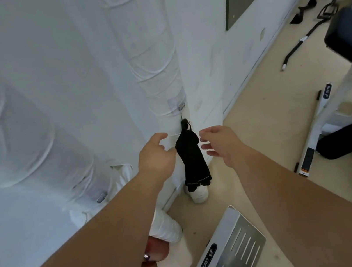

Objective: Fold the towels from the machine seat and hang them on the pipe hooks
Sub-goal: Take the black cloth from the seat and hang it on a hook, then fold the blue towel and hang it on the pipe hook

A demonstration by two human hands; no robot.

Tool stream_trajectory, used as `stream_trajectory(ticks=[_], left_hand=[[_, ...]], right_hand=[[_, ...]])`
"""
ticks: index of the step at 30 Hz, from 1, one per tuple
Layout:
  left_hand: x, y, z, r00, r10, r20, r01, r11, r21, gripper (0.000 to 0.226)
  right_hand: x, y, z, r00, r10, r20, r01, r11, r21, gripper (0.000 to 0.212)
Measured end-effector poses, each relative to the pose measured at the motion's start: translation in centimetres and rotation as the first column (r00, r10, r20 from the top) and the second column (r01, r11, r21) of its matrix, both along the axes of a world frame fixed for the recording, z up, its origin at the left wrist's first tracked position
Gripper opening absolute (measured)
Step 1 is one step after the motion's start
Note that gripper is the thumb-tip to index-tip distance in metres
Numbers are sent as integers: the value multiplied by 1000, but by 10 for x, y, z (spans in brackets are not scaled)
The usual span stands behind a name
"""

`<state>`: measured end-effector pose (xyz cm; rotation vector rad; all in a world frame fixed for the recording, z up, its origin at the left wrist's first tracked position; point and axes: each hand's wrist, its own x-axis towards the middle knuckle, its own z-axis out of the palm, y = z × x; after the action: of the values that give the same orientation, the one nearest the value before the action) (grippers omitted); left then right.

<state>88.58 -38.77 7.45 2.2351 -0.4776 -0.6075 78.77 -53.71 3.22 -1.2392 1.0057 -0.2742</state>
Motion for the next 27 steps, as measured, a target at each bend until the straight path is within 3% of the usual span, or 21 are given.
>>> stream_trajectory(ticks=[5, 11, 17, 22, 27], left_hand=[[-29, 73, 31, 998, -63, -24, 61, 996, -60, 49], [-67, 179, 52, 982, -186, 30, 189, 977, -101, 42], [-123, 269, 61, 914, -398, 77, 399, 917, 1, 46], [-188, 308, 52, 815, -566, 127, 555, 824, 113, 46], [-271, 316, 40, 737, -670, 93, 653, 740, 158, 47]], right_hand=[[-48, 66, 35, 1000, 0, -30, -1, 999, -47, 12], [-125, 176, 78, 992, -49, -115, 10, 949, -315, 21], [-211, 286, 104, 977, -52, -207, -50, 887, -459, 28], [-310, 351, 101, 881, -17, -473, -265, 811, -522, 36], [-420, 390, 88, 818, -98, -567, -244, 833, -496, 38]])
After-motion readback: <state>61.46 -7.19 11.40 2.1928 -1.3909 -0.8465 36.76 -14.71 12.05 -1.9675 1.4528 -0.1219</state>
